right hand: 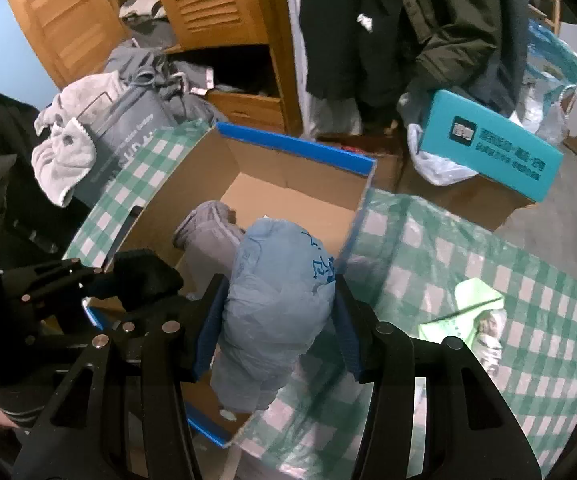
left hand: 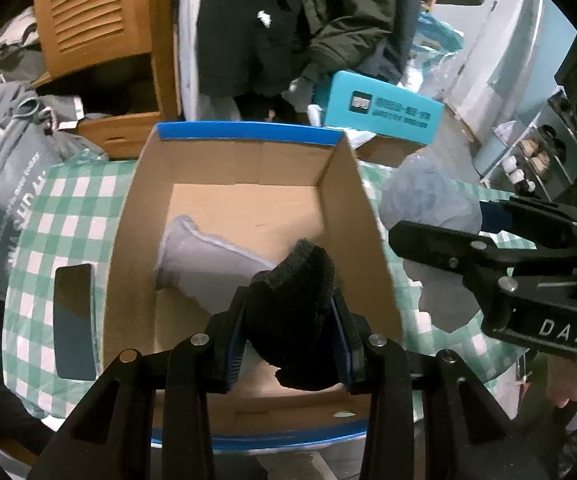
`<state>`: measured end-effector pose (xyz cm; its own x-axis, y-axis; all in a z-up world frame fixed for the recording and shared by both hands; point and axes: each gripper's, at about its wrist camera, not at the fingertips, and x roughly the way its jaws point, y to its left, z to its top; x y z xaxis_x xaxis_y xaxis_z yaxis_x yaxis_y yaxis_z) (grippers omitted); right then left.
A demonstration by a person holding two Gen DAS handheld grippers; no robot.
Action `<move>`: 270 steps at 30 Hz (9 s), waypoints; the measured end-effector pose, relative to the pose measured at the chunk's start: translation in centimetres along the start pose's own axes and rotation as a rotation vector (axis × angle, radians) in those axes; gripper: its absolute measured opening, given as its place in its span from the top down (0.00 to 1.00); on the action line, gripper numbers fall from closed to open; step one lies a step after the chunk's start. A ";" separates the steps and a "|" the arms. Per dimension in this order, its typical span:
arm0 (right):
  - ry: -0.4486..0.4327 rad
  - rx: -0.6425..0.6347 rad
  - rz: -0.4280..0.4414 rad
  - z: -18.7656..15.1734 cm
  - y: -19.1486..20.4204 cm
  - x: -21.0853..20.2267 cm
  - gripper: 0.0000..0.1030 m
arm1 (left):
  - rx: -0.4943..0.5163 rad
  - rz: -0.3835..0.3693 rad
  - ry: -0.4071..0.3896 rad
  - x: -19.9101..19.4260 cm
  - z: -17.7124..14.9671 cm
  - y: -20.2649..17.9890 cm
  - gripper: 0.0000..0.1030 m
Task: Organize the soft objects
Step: 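Open the left tool dropping the black sock while the right releases the white bundle into the box, then withdraw both tools from the box back toward the pile, then grasp the grey plastic-wrapped bundle with the right tool while the left grasps the white tissue, then lift both held items and carry them over the cardboard box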
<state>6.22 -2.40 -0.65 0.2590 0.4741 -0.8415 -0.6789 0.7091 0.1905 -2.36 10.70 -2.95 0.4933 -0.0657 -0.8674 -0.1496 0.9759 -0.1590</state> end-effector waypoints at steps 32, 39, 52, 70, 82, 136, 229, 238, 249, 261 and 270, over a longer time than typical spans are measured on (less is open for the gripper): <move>0.042 0.030 -0.023 0.6 -1.2 2.1 0.29 | -0.051 0.029 0.037 1.3 0.0 1.2 0.37; 0.030 0.052 -0.038 0.0 -2.6 1.0 0.25 | -0.035 0.018 0.044 1.6 0.3 -0.2 0.37; 0.014 0.115 -0.090 -2.3 -7.2 -1.2 0.25 | 0.071 0.001 0.063 2.6 1.0 -5.6 0.33; -0.011 0.241 -0.134 -6.0 -14.1 -4.1 0.25 | 0.123 -0.056 0.105 4.5 1.9 -12.0 0.33; 0.021 0.300 -0.191 -8.2 -18.7 -3.1 0.25 | 0.117 -0.075 0.149 6.9 2.0 -14.2 0.33; 0.144 0.351 -0.172 -14.1 -24.1 1.5 0.69 | 0.123 -0.104 0.361 16.9 -0.8 -18.8 0.33; -0.008 0.257 -0.124 -10.5 -16.2 -4.9 0.69 | 0.244 -0.128 0.091 5.5 -0.3 -17.1 0.84; -0.029 0.213 -0.098 -8.8 -13.6 -5.2 0.69 | 0.216 -0.128 0.055 3.5 -0.1 -14.9 0.84; -0.049 0.142 -0.071 -6.6 -10.0 -5.1 0.69 | 0.168 -0.120 0.013 1.5 0.0 -11.5 0.84; -0.054 0.075 -0.042 -4.1 -6.3 -4.6 0.69 | 0.100 -0.089 -0.026 0.2 0.4 -7.4 0.84; -0.045 0.040 -0.031 -2.5 -3.6 -3.2 0.69 | 0.056 -0.069 -0.032 -0.2 0.3 -4.6 0.84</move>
<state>6.09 -7.76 0.11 0.3107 0.4735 -0.8242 -0.6425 0.7436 0.1850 -1.55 6.24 -1.87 0.5281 -0.1276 -0.8395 -0.0669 0.9793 -0.1909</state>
